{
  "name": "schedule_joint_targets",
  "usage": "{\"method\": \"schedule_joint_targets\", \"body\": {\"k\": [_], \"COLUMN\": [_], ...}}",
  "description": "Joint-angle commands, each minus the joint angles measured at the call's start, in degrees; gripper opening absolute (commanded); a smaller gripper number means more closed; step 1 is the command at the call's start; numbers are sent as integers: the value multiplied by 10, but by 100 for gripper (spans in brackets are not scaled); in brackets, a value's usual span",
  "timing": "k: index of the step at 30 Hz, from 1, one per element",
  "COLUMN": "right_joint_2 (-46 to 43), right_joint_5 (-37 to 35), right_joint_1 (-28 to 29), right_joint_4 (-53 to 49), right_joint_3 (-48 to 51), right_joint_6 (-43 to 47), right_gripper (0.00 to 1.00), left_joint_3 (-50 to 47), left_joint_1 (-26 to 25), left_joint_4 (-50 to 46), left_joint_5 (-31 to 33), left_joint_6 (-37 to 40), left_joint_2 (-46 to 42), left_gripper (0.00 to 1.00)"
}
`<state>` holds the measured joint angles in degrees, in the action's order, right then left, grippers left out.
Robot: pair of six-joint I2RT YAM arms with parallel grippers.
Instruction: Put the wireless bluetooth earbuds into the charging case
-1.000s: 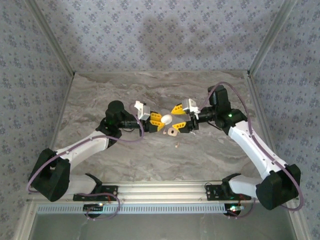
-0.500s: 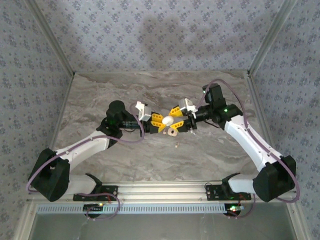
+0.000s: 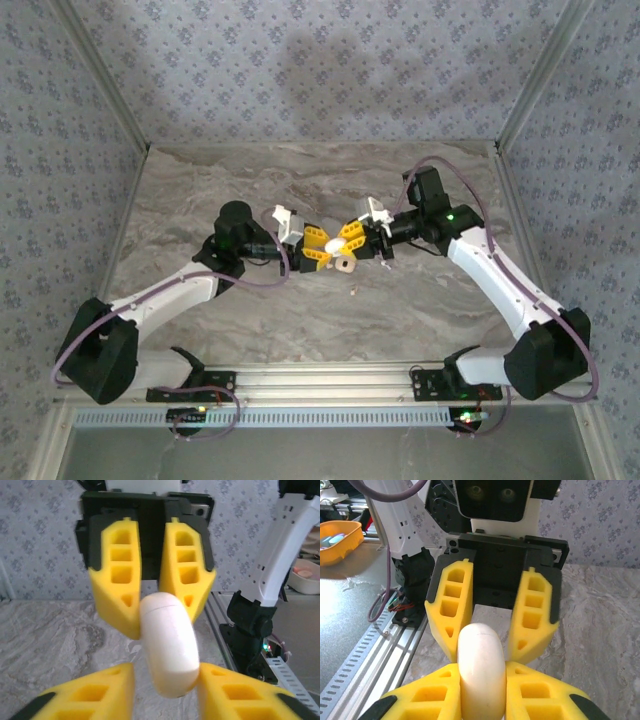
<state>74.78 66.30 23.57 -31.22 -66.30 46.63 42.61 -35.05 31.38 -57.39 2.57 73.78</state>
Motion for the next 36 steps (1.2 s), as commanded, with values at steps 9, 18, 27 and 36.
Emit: {"method": "schedule_joint_targets", "body": {"k": [9, 18, 27, 36], "right_joint_2": [-56, -55, -51, -45], "right_joint_5": [-178, -307, -366, -412], "right_joint_1": [20, 67, 115, 154], "right_joint_4": [-7, -8, -20, -30], "right_joint_3": [31, 41, 28, 20], "right_joint_6": [6, 0, -3, 15], "right_gripper": [18, 18, 18, 18], "left_joint_3": [51, 81, 100, 106], "left_joint_1": [-7, -9, -19, -27], "left_joint_4": [-215, -380, -442, -467], "left_joint_5": [126, 201, 224, 229], "left_joint_6": [140, 244, 288, 307], "left_joint_2": [-45, -77, -75, -72], "left_gripper": [58, 61, 61, 61]}}
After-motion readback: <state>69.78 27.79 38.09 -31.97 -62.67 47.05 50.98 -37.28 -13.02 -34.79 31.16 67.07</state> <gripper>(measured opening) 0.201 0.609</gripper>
